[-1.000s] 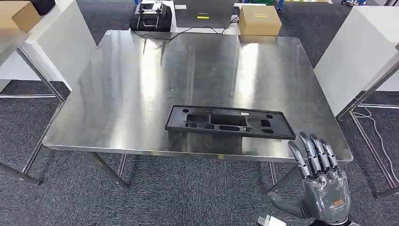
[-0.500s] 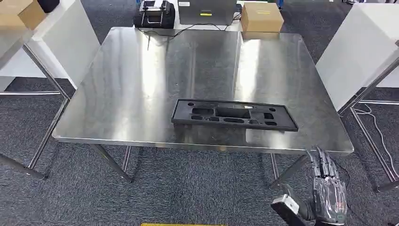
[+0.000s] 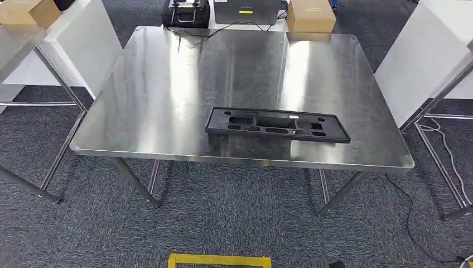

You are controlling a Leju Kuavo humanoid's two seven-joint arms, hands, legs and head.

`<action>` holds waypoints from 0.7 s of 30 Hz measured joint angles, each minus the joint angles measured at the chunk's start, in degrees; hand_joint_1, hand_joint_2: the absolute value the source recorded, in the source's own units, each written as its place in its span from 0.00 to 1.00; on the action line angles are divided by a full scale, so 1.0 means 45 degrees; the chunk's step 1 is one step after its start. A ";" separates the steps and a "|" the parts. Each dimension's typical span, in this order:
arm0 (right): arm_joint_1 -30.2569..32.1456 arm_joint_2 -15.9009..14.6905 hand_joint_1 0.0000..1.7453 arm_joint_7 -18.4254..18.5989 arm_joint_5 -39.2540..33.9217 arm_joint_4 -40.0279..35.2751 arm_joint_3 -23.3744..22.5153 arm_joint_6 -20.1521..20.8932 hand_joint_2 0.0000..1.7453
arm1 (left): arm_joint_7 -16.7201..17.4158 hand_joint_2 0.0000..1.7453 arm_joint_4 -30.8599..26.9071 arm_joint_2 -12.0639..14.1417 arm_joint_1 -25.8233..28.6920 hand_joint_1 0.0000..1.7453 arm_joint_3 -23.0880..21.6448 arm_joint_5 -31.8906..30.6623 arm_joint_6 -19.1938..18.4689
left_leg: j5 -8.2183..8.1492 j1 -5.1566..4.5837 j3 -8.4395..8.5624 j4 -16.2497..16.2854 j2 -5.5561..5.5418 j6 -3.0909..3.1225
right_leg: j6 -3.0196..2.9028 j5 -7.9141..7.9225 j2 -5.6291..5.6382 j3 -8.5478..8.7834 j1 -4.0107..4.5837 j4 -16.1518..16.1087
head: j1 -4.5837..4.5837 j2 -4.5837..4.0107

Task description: Take the parts from the cabinet and place them on the table.

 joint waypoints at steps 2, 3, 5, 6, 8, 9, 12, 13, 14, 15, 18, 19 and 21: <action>-0.0039 0.0309 0.00 0.0625 -0.0458 0.0700 -0.0440 0.1057 0.00 | -0.0005 0.00 0.0005 -0.0010 -0.0089 0.00 -0.0005 -0.0063 0.0000 | 0.0207 -0.0022 -0.0075 -0.0140 0.0023 0.0299 | 0.0251 0.0134 0.0025 -0.0059 0.0112 -0.0074 | 0.0024 0.0000; -0.0097 0.0403 0.00 0.1033 -0.0341 0.1000 -0.0656 0.1661 0.00 | -0.0024 0.00 0.0005 -0.0020 -0.0168 0.00 -0.0005 -0.0097 0.0000 | 0.0341 0.0005 -0.0156 -0.0184 0.0107 0.0457 | 0.0185 -0.0165 0.0044 -0.0278 -0.0037 0.0198 | 0.0029 0.0000; -0.0126 0.0578 0.00 0.1624 0.0593 0.1354 -0.0591 0.2627 0.00 | -0.0024 0.00 0.0000 -0.0024 -0.0241 0.00 -0.0005 -0.0194 0.0015 | 0.0544 -0.0014 -0.0417 -0.0182 0.0108 0.0651 | -0.0087 -0.1336 0.0050 -0.0879 0.0008 0.1748 | 0.0126 0.0000; -0.0155 0.0660 0.00 0.1682 0.1064 0.1461 -0.0431 0.2913 0.00 | -0.0034 0.00 0.0000 -0.0010 -0.0253 0.00 -0.0010 -0.0209 0.0019 | 0.0659 -0.0039 -0.0573 -0.0177 0.0149 0.0668 | -0.0143 -0.1890 0.0051 -0.1276 0.0006 0.2839 | 0.0121 0.0000; -0.0284 0.0811 0.00 0.1667 0.1344 0.1704 -0.0237 0.3189 0.00 | -0.0078 0.00 0.0000 -0.0005 -0.0272 0.00 -0.0005 -0.0209 0.0034 | 0.0892 -0.0095 -0.0880 -0.0160 0.0211 0.0668 | -0.0025 -0.2230 0.0054 -0.1461 0.0017 0.4003 | 0.0116 0.0000; -0.0344 0.0892 0.00 0.1614 0.1349 0.1795 -0.0233 0.3290 0.00 | -0.0116 0.00 0.0000 -0.0005 -0.0286 0.00 -0.0005 -0.0209 0.0020 | 0.1006 -0.0116 -0.1019 -0.0153 0.0212 0.0657 | 0.0100 -0.2022 0.0053 -0.1114 0.0020 0.3705 | 0.0121 0.0000; -0.0584 0.1015 0.00 0.1502 0.1354 0.1898 -0.0174 0.3485 0.00 | -0.0190 0.00 0.0000 -0.0029 -0.0328 0.00 -0.0005 -0.0214 0.0015 | 0.1294 -0.0138 -0.1292 -0.0145 0.0201 0.0546 | 0.0238 -0.1143 0.0054 0.0948 0.0039 0.0733 | 0.0131 0.0000; -0.0723 0.1039 0.00 0.1497 0.1354 0.1917 -0.0155 0.3539 0.00 | -0.0204 0.00 0.0000 -0.0048 -0.0354 0.00 -0.0005 -0.0204 0.0015 | 0.1399 -0.0181 -0.1361 -0.0125 0.0204 0.0449 | 0.0077 -0.1334 0.0058 0.1736 0.0136 -0.0543 | 0.0131 0.0000; -0.0783 0.1078 0.00 0.1487 0.1354 0.1966 -0.0130 0.3568 0.00 | -0.0209 0.00 0.0000 -0.0054 -0.0390 0.00 -0.0005 -0.0204 0.0019 | 0.1533 -0.0184 -0.1343 -0.0183 0.0232 0.0338 | 0.0063 -0.1168 0.0068 0.1647 0.0225 -0.0441 | 0.0073 0.0000; -0.0814 0.1117 0.00 0.1483 0.1354 0.2009 -0.0101 0.3582 0.00 | -0.0223 0.00 0.0000 -0.0053 -0.0410 0.00 -0.0005 -0.0199 0.0039 | 0.1587 -0.0172 -0.1355 -0.0141 0.0236 0.0289 | 0.0032 -0.1148 0.0078 0.1482 0.0210 -0.0502 | 0.0117 0.0000; -0.0898 0.1146 0.00 0.1527 0.1495 0.2102 -0.0024 0.3724 0.00 | -0.0282 0.00 0.0000 -0.0092 -0.0422 0.00 0.0000 -0.0067 0.0331 | 0.1635 -0.0043 -0.1493 -0.0036 0.0172 0.0069 | -0.0279 -0.0853 0.0022 0.1330 -0.0075 -0.0552 | 0.0102 0.0000; -0.0947 0.1146 0.00 0.1551 0.1529 0.2121 -0.0004 0.3762 0.00 | -0.0321 0.00 0.0005 -0.0117 -0.0418 0.00 0.0010 -0.0039 0.0428 | 0.0890 -0.0066 -0.1696 0.0387 0.0130 0.0020 | -0.0427 -0.0707 -0.0012 0.1159 0.0002 -0.0541 | 0.0043 0.0000; -0.0951 0.1146 0.00 0.1575 0.1528 0.2140 0.0001 0.3907 0.00 | -0.0360 0.00 0.0005 -0.0185 -0.0425 0.00 0.0014 0.0019 0.0461 | -0.0751 -0.0025 -0.2214 0.2249 0.0114 -0.0096 | -0.0519 -0.0422 -0.0027 0.0834 0.0033 -0.0523 | 0.0034 0.0000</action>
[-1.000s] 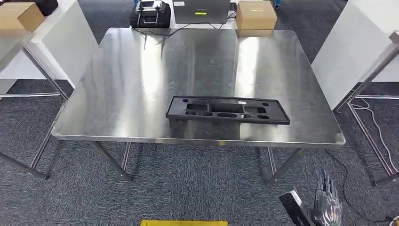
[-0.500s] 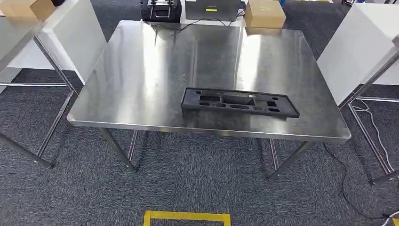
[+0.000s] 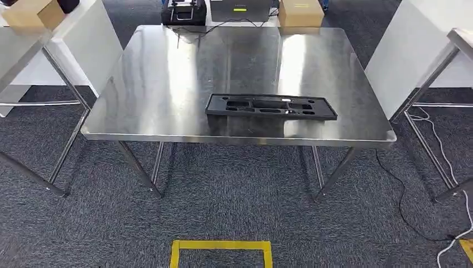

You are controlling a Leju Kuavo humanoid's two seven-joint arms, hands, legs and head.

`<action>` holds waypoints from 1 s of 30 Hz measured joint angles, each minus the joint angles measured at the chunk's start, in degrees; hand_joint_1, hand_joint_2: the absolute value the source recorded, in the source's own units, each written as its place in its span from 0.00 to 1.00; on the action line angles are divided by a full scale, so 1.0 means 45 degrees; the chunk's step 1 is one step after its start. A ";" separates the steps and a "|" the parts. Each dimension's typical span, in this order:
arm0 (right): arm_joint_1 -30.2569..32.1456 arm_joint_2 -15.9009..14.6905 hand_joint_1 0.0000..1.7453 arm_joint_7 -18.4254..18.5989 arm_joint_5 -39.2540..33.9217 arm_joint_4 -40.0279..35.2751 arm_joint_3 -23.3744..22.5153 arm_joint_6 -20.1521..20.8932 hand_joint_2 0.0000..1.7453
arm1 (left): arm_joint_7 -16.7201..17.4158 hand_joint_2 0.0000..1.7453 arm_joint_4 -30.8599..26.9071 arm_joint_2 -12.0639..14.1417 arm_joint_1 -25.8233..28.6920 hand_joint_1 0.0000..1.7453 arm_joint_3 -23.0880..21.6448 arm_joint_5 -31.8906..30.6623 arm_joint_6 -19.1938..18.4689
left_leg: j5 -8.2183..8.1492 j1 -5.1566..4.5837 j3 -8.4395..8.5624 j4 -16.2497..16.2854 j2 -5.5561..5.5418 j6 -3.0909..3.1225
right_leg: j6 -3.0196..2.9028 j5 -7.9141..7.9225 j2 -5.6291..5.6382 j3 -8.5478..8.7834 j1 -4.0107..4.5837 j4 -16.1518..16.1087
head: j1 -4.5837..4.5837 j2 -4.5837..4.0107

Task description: Take the parts from the cabinet and place them on the table.

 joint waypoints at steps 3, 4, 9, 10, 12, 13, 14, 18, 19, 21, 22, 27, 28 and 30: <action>0.0003 -0.0005 0.00 0.0107 -0.0004 0.0068 0.0000 0.0165 0.00 | -0.0029 0.00 0.0000 -0.0014 0.0007 0.00 0.0010 0.0073 0.0044 | -0.0303 0.0068 -0.0046 0.1572 0.0003 -0.0158 | 0.0084 0.0339 -0.0032 -0.0509 0.0006 0.0170 | -0.0019 0.0000; 0.0004 0.0000 0.00 0.0121 0.0000 0.0083 0.0000 0.0214 0.00 | -0.0034 0.00 0.0000 -0.0005 0.0005 0.00 0.0020 0.0098 0.0058 | 0.0031 0.0113 0.0285 0.1229 0.0010 -0.0182 | 0.0125 0.0413 -0.0032 -0.0663 -0.0006 0.0247 | -0.0015 0.0000; -0.0084 0.0048 0.00 0.0199 0.0092 0.0117 0.0058 0.0374 0.00 | -0.0068 0.00 0.0000 -0.0039 -0.0023 0.00 0.0112 0.0282 0.0126 | 0.0451 0.0139 0.2330 -0.1991 -0.0094 -0.0061 | 0.0538 0.0681 -0.0029 -0.1297 0.0055 0.0813 | -0.0005 0.0000; -0.0098 0.0058 0.00 0.0204 0.0116 0.0116 0.0063 0.0389 0.00 | -0.0068 0.00 0.0000 -0.0044 -0.0021 0.00 0.0117 0.0302 0.0155 | 0.0492 0.0064 0.2273 -0.1944 -0.0101 0.0069 | 0.0675 0.0785 -0.0024 -0.1311 0.0084 0.0767 | -0.0039 0.0000; -0.0088 0.0063 0.00 0.0228 0.0218 0.0155 0.0073 0.0462 0.00 | -0.0072 0.00 0.0000 -0.0082 -0.0018 0.00 0.0175 0.0316 0.0194 | 0.0795 0.0063 0.1980 -0.2099 -0.0031 0.0488 | 0.0886 0.0901 -0.0015 -0.1508 0.0012 0.0747 | 0.0005 0.0000; -0.0097 0.0063 0.00 0.0228 0.0267 0.0160 0.0087 0.0486 0.00 | -0.0068 0.00 0.0000 -0.0112 -0.0067 0.00 0.0200 0.0316 0.0194 | 0.0916 0.0032 0.1882 -0.2084 -0.0016 0.0609 | 0.0815 0.0572 0.0015 -0.1613 -0.0050 0.0962 | 0.0009 0.0000; -0.0117 0.0078 0.00 0.0233 0.0316 0.0160 0.0117 0.0496 0.00 | -0.0068 0.00 -0.0005 -0.0097 -0.0081 0.00 0.0219 0.0321 0.0194 | 0.1082 0.0032 0.1628 -0.2088 -0.0001 0.0740 | 0.0660 -0.0184 0.0030 -0.1892 -0.0015 0.1580 | 0.0077 0.0000; -0.0199 0.0141 0.00 0.0233 0.0388 0.0160 0.0194 0.0501 0.00 | -0.0068 0.00 0.0000 -0.0092 -0.0067 0.00 0.0331 0.0331 0.0209 | 0.1782 -0.0079 0.0814 -0.2049 0.0040 0.0792 | 0.0711 -0.1813 0.0063 -0.2492 0.0003 0.4875 | 0.0092 0.0000; -0.0205 0.0141 0.00 0.0233 0.0408 0.0160 0.0214 0.0506 0.00 | -0.0068 0.00 0.0000 -0.0107 -0.0055 0.00 0.0345 0.0331 0.0204 | 0.1950 -0.0110 0.0593 -0.2042 0.0045 0.0778 | 0.0836 -0.1515 0.0070 -0.2144 0.0022 0.4780 | 0.0093 0.0000; -0.0239 0.0155 0.00 0.0233 0.0486 0.0160 0.0272 0.0520 0.00 | -0.0058 0.00 0.0000 -0.0126 -0.0046 0.00 0.0389 0.0360 0.0209 | 0.2273 -0.0159 0.0229 -0.2037 0.0033 0.0727 | 0.0919 -0.0821 0.0073 -0.0767 0.0102 0.3206 | 0.0093 0.0000; -0.0290 0.0155 0.00 0.0233 0.0544 0.0160 0.0287 0.0540 0.00 | -0.0063 0.00 0.0000 -0.0141 -0.0051 0.00 0.0408 0.0404 0.0209 | 0.2411 -0.0161 0.0122 -0.2035 0.0031 0.0702 | 0.0782 -0.0807 0.0074 0.0123 0.0154 0.1999 | 0.0097 0.0000; -0.0431 0.0214 0.00 0.0238 0.0777 0.0165 0.0422 0.0646 0.00 | -0.0160 0.00 -0.0004 -0.0102 0.0082 0.00 0.0602 0.0612 -0.0146 | 0.3106 -0.0106 0.0039 -0.2226 0.0100 0.0236 | 0.0158 -0.1127 0.0085 0.1001 0.0404 0.0018 | 0.0083 0.0000; -0.0445 0.0243 0.00 0.0272 0.0796 0.0180 0.0456 0.0690 0.00 | -0.0179 0.00 -0.0005 -0.0039 0.0114 0.00 0.0646 0.0632 -0.0170 | 0.2975 -0.0021 -0.0098 -0.2132 0.0049 0.0200 | 0.0059 -0.0898 0.0043 0.0905 0.0117 -0.0039 | 0.0107 0.0000; -0.0450 0.0262 0.00 0.0301 0.0836 0.0175 0.0510 0.0719 0.00 | -0.0175 0.00 -0.0005 -0.0034 0.0221 0.00 0.0675 0.0642 -0.0224 | 0.1132 0.0008 -0.0361 -0.1016 0.0015 0.0058 | -0.0204 -0.0547 0.0004 0.0516 0.0184 -0.0031 | -0.0052 0.0000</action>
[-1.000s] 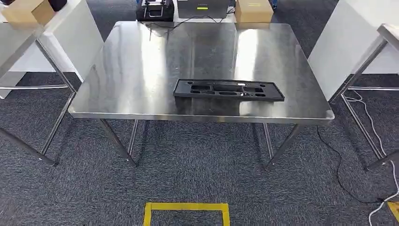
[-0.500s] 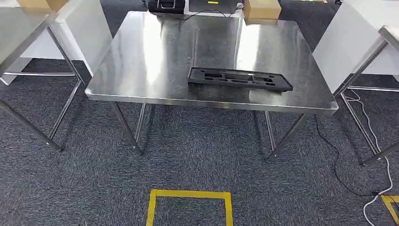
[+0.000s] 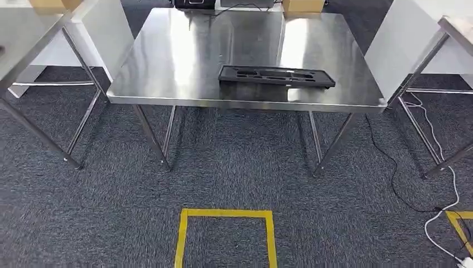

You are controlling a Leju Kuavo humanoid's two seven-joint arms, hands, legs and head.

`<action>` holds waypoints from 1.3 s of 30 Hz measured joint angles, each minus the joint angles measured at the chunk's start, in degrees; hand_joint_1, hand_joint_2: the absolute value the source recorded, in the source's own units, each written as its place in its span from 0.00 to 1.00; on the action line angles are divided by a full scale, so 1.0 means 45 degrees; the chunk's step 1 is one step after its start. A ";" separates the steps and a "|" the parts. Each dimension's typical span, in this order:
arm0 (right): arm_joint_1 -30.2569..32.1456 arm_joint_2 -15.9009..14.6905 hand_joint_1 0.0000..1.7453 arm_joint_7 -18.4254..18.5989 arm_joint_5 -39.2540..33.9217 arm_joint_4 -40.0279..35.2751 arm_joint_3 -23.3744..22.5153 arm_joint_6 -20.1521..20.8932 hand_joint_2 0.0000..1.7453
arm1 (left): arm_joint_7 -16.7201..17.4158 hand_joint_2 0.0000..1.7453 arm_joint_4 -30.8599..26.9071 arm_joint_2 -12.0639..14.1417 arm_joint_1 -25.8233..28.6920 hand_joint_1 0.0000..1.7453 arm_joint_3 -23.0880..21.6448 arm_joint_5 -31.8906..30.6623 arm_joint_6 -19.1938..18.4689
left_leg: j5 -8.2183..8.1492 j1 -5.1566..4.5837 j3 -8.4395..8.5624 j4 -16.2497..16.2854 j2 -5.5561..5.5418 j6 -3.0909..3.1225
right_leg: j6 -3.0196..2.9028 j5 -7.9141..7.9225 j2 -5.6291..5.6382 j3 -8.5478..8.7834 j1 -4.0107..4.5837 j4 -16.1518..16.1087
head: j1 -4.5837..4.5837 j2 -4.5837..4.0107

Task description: Take the parts from the cabinet and place them on the table.

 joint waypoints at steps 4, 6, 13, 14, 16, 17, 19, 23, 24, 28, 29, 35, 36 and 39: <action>0.0013 0.0059 0.00 0.0025 0.0014 0.0005 0.0073 0.0015 0.00 | -0.0005 0.00 0.0000 0.0107 0.0037 0.00 0.0049 0.0019 -0.0010 | -0.0907 0.0095 -0.0162 0.2759 -0.0015 -0.0308 | 0.0108 0.0547 -0.0091 -0.0679 -0.0009 0.0151 | -0.0001 0.0000; 0.0018 0.0059 0.00 0.0025 0.0015 0.0005 0.0088 0.0015 0.00 | -0.0005 0.00 0.0000 0.0132 0.0037 0.00 0.0049 0.0014 -0.0010 | 0.0066 0.0242 0.0960 0.1694 -0.0005 -0.0419 | 0.0276 0.0698 -0.0098 -0.1189 -0.0110 0.0477 | 0.0009 0.0000; 0.0021 0.0083 0.00 -0.0029 0.0194 0.0005 0.0165 0.0063 0.00 | -0.0044 0.00 0.0000 0.0136 0.0076 0.00 0.0073 0.0209 -0.0039 | -0.0352 0.0151 0.2085 -0.0928 -0.0051 0.0248 | 0.0953 0.1125 -0.0101 -0.2013 -0.0041 0.1014 | -0.0001 0.0000; 0.0032 0.0068 0.00 -0.0073 0.0243 0.0005 0.0165 0.0063 0.00 | -0.0053 0.00 0.0000 0.0112 0.0074 0.00 0.0088 0.0228 -0.0039 | -0.0221 0.0102 0.1944 -0.0928 -0.0030 0.0400 | 0.0855 0.0679 -0.0037 -0.2220 -0.0099 0.1319 | 0.0004 0.0000; 0.0045 0.0093 0.00 -0.0116 0.0311 0.0005 0.0189 0.0068 0.00 | -0.0083 0.00 0.0000 0.0146 0.0088 0.00 0.0146 0.0330 -0.0039 | 0.0081 0.0089 0.1541 -0.0931 0.0014 0.0571 | 0.0604 -0.0790 0.0016 -0.2809 -0.0114 0.3053 | 0.0096 0.0000; 0.0040 0.0093 0.00 -0.0126 0.0325 0.0005 0.0199 0.0068 0.00 | -0.0102 0.00 0.0000 0.0151 0.0098 0.00 0.0200 0.0364 -0.0039 | 0.0229 0.0068 0.1352 -0.0923 0.0032 0.0572 | 0.0597 -0.1255 0.0024 -0.3010 -0.0132 0.3942 | 0.0082 0.0000; 0.0052 0.0093 0.00 -0.0126 0.0330 0.0005 0.0214 0.0068 0.00 | -0.0189 0.00 0.0000 0.0170 0.0163 0.00 0.0277 0.0447 -0.0107 | 0.0532 0.0054 0.1047 -0.0913 0.0070 0.0539 | 0.0792 -0.1298 0.0035 -0.2855 -0.0131 0.4773 | 0.0087 0.0000; 0.0006 0.0064 0.00 -0.0126 0.0315 -0.0005 0.0209 0.0068 0.00 | -0.0204 0.00 0.0000 0.0165 0.0185 0.00 0.0282 0.0418 -0.0223 | 0.1143 0.0058 0.0418 -0.0886 0.0068 0.0354 | 0.0972 -0.0446 0.0060 -0.0162 -0.0110 0.1565 | 0.0092 0.0000; -0.0020 0.0054 0.00 -0.0126 0.0311 -0.0010 0.0209 0.0068 0.00 | -0.0209 0.00 0.0000 0.0165 0.0185 0.00 0.0282 0.0370 -0.0243 | 0.1255 0.0012 0.0324 -0.0880 0.0077 0.0253 | 0.0818 -0.0795 0.0064 0.0601 0.0016 0.0381 | 0.0096 0.0000; 0.0106 0.0034 0.00 -0.0165 0.0073 0.0000 0.0127 0.0034 0.00 | -0.0199 0.00 -0.0005 0.0205 0.0172 0.00 0.0277 0.0093 -0.0267 | 0.1823 0.0053 0.0265 -0.1225 0.0079 -0.0076 | 0.0518 -0.0453 0.0083 0.0207 -0.0031 0.0096 | 0.0096 0.0000; 0.0123 0.0024 0.00 -0.0179 0.0010 0.0000 0.0098 0.0005 0.00 | -0.0175 0.00 -0.0004 0.0209 0.0154 0.00 0.0277 0.0049 -0.0272 | 0.1369 0.0099 0.0121 -0.1037 0.0055 -0.0115 | 0.0401 -0.0295 0.0039 0.0203 -0.0159 0.0101 | 0.0073 0.0000; 0.0298 0.0010 0.00 -0.0213 -0.0083 0.0000 -0.0039 -0.0083 0.00 | -0.0112 0.00 0.0000 0.0243 0.0106 0.00 0.0272 -0.0063 -0.0262 | -0.0864 0.0130 -0.0291 0.2825 0.0005 -0.0284 | 0.0209 0.0416 -0.0030 -0.0780 -0.0081 0.0308 | 0.0014 0.0000; 0.0318 0.0010 0.00 -0.0218 -0.0092 0.0000 -0.0048 -0.0083 0.00 | -0.0112 0.00 0.0000 0.0238 0.0091 0.00 0.0277 -0.0068 -0.0267 | -0.0468 0.0155 0.0261 0.2198 0.0007 -0.0292 | 0.0277 0.0484 -0.0029 -0.0949 -0.0105 0.0385 | 0.0014 0.0000; 0.0310 -0.0005 0.00 -0.0257 -0.0107 0.0000 -0.0116 -0.0102 0.00 | -0.0073 0.00 0.0000 0.0190 -0.0091 0.00 0.0272 -0.0078 -0.0087 | -0.0435 0.0149 0.2366 -0.0765 -0.0056 -0.0288 | 0.0386 0.0568 -0.0039 -0.1467 -0.0010 0.0855 | -0.0001 0.0000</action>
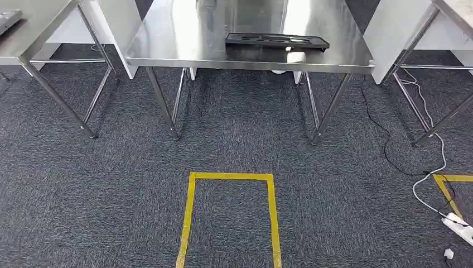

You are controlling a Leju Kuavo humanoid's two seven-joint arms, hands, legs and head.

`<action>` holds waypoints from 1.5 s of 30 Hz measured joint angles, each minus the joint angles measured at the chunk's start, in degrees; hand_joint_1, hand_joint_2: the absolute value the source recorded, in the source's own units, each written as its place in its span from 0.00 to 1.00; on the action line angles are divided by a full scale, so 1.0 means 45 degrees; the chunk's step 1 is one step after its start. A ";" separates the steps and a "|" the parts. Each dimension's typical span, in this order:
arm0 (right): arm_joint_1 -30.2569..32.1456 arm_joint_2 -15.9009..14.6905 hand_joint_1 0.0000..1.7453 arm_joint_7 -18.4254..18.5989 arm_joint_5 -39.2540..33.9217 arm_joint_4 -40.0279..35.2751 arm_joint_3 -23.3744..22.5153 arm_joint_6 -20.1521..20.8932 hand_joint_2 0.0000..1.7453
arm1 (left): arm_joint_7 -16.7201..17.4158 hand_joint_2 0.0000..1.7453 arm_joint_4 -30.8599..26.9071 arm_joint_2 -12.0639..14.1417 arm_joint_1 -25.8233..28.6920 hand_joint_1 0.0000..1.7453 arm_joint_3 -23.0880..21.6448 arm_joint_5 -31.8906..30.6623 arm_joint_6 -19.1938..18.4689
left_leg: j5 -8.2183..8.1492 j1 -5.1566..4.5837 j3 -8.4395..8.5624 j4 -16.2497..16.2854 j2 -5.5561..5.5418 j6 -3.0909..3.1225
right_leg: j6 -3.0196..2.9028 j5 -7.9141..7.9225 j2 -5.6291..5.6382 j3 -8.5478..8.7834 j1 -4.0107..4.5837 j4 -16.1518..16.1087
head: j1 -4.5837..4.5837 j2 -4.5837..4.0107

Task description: Take the parts from the cabinet and place them on the table.

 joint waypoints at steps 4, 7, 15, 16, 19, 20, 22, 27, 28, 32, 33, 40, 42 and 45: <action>0.0037 -0.0044 0.00 -0.0117 0.0005 0.0000 -0.0078 -0.0010 0.00 | 0.0015 0.00 0.0000 -0.0121 -0.0100 0.00 0.0000 0.0010 0.0301 | 0.0176 -0.0106 -0.0356 -0.0146 -0.0031 0.0357 | 0.0487 0.0335 -0.0014 -0.0257 0.0091 0.0040 | 0.0063 0.0000; 0.0078 -0.0073 0.00 -0.0141 0.0005 0.0010 -0.0107 -0.0005 0.00 | 0.0039 0.00 0.0000 -0.0189 -0.0193 0.00 0.0000 0.0010 0.0412 | 0.0581 -0.0078 -0.0773 -0.0190 0.0059 0.0842 | 0.0265 -0.1166 0.0069 -0.0944 -0.0049 0.1552 | 0.0131 0.0000; 0.0079 -0.0087 0.00 -0.0150 0.0005 0.0015 -0.0146 -0.0010 0.00 | 0.0044 0.00 0.0000 -0.0189 -0.0205 0.00 0.0005 0.0015 0.0471 | 0.1113 -0.0119 -0.1454 -0.0179 0.0116 0.0834 | 0.0407 -0.2150 0.0087 -0.1342 -0.0075 0.4038 | 0.0136 0.0000; 0.0082 -0.0102 0.00 -0.0155 0.0005 0.0015 -0.0146 -0.0010 0.00 | 0.0049 0.00 0.0000 -0.0189 -0.0207 0.00 0.0005 0.0015 0.0461 | 0.1335 -0.0120 -0.1734 -0.0176 0.0132 0.0800 | 0.0630 -0.1647 0.0093 -0.0905 -0.0067 0.3783 | 0.0141 0.0000; -0.0052 -0.0117 0.00 -0.0204 -0.0034 0.0000 -0.0218 -0.0077 0.00 | 0.0063 0.00 0.0000 -0.0218 -0.0290 0.00 0.0005 -0.0107 0.0408 | 0.2379 -0.0094 -0.2204 -0.0382 0.0171 0.0347 | 0.0224 -0.1462 0.0131 0.2072 0.0160 -0.0681 | 0.0098 0.0000; -0.0030 -0.0107 0.00 -0.0223 -0.0053 -0.0005 -0.0253 -0.0107 0.00 | 0.0073 0.00 0.0000 -0.0218 -0.0286 0.00 0.0000 -0.0126 0.0422 | 0.2560 -0.0108 -0.2209 -0.0457 0.0162 0.0235 | 0.0115 -0.1311 0.0128 0.1966 0.0162 -0.0689 | 0.0059 0.0000; -0.0003 -0.0073 0.00 -0.0287 -0.0112 0.0010 -0.0311 -0.0126 0.00 | 0.0087 0.00 0.0000 -0.0194 -0.0288 0.00 -0.0005 -0.0229 0.0451 | 0.1829 -0.0044 -0.2479 -0.0203 0.0089 0.0127 | -0.0102 -0.0905 0.0045 0.1651 -0.0055 -0.0715 | 0.0034 0.0000; -0.0050 0.0170 0.00 -0.0301 -0.0117 -0.0005 -0.0403 -0.0141 0.00 | 0.0112 0.00 0.0000 -0.0184 -0.0318 0.00 -0.0010 -0.0253 0.0485 | -0.0398 -0.0032 -0.2792 0.3727 0.0042 -0.0080 | -0.0284 -0.0078 -0.0036 0.0707 0.0046 -0.0597 | -0.0019 0.0000; -0.0050 0.0189 0.00 -0.0301 -0.0117 -0.0005 -0.0408 -0.0146 0.00 | 0.0112 0.00 0.0000 -0.0184 -0.0321 0.00 -0.0010 -0.0253 0.0485 | 0.0106 -0.0023 -0.2436 0.3581 0.0045 -0.0086 | -0.0250 0.0054 -0.0038 0.0460 0.0036 -0.0484 | -0.0015 0.0000; -0.0095 0.0297 0.00 -0.0354 -0.0107 -0.0044 -0.0432 -0.0257 0.00 | 0.0112 0.00 0.0000 -0.0194 -0.0409 0.00 -0.0024 -0.0316 0.0500 | -0.0255 -0.0052 0.0372 -0.0144 -0.0034 -0.0019 | 0.0044 0.0284 -0.0040 -0.0358 0.0069 0.0172 | 0.0009 0.0000; -0.0134 0.0315 0.00 -0.0359 -0.0102 -0.0054 -0.0437 -0.0291 0.00 | 0.0107 0.00 0.0000 -0.0194 -0.0416 0.00 -0.0024 -0.0316 0.0504 | -0.0299 -0.0088 0.0241 -0.0131 -0.0019 0.0072 | 0.0148 0.0384 -0.0066 -0.0386 0.0089 0.0176 | 0.0024 0.0000; -0.0127 0.0466 0.00 -0.0316 -0.0068 -0.0063 -0.0442 -0.0355 0.00 | 0.0141 0.00 0.0000 -0.0223 -0.0424 0.00 -0.0024 -0.0350 0.0505 | 0.0713 -0.0152 -0.0852 -0.0238 0.0125 0.0849 | 0.0082 -0.1798 0.0086 -0.1367 -0.0061 0.2621 | 0.0126 0.0000; -0.0139 0.0466 0.00 -0.0320 -0.0073 -0.0068 -0.0446 -0.0393 0.00 | 0.0155 0.00 0.0000 -0.0209 -0.0416 0.00 -0.0024 -0.0355 0.0500 | 0.1097 -0.0153 -0.1362 -0.0219 0.0157 0.0805 | 0.0339 -0.1909 0.0092 -0.1288 -0.0117 0.3778 | 0.0146 0.0000; -0.0137 0.0447 0.00 -0.0320 -0.0092 -0.0073 -0.0457 -0.0427 0.00 | 0.0185 0.00 0.0000 -0.0228 -0.0409 0.00 -0.0024 -0.0374 0.0500 | 0.1668 -0.0149 -0.1985 -0.0196 0.0172 0.0657 | 0.0852 -0.0628 0.0099 0.0203 -0.0185 0.2508 | 0.0131 0.0000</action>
